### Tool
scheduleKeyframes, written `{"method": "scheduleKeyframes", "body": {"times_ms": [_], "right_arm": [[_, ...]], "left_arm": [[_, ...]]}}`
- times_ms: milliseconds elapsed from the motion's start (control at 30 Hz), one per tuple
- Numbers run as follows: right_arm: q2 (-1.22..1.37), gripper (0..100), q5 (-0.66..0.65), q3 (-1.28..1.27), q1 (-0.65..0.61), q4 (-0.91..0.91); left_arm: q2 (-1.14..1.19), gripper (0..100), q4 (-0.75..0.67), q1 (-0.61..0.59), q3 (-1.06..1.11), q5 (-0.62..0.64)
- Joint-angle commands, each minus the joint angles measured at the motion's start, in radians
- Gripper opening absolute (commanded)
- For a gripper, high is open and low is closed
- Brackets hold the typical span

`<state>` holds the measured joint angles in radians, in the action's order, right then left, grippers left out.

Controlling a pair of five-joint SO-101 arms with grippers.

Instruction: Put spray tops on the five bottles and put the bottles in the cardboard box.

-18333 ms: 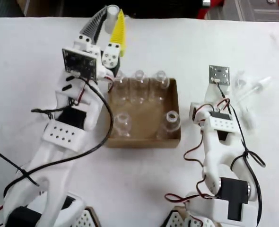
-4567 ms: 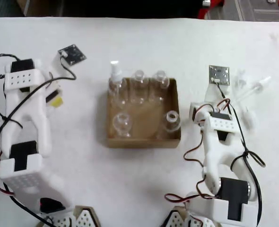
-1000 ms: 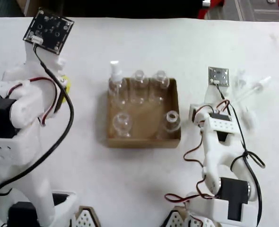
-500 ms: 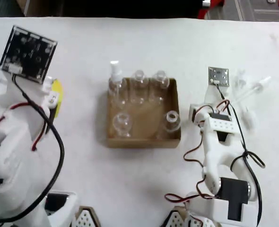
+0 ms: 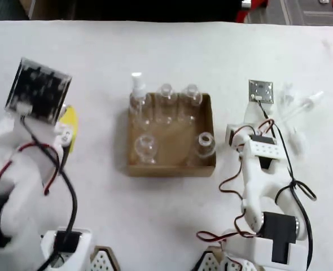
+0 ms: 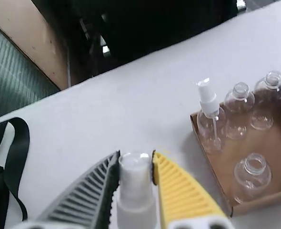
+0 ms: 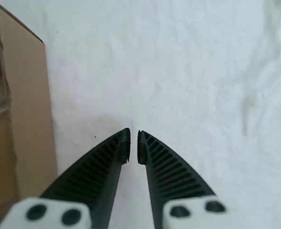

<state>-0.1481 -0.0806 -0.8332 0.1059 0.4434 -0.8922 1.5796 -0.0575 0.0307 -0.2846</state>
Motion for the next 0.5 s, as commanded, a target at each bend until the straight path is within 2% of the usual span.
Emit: {"method": "scheduleKeyframes", "body": {"times_ms": [0,133,233,367,467], "right_arm": [[-0.012,2.1,-0.014,0.005,-0.008,-0.019],[-0.012,2.1,-0.014,0.005,-0.008,-0.019],[-0.012,2.1,-0.014,0.005,-0.008,-0.019],[-0.012,2.1,-0.014,0.005,-0.008,-0.019],[-0.012,2.1,-0.014,0.005,-0.008,-0.019]], "left_arm": [[-0.093,2,-0.137,0.013,0.089,0.014],[-0.156,2,-0.298,0.015,0.261,0.015],[-0.189,2,-0.4,0.062,0.365,0.015],[-0.245,2,-0.466,0.196,0.414,0.034],[-0.277,2,-0.532,0.295,0.419,0.152]]}}
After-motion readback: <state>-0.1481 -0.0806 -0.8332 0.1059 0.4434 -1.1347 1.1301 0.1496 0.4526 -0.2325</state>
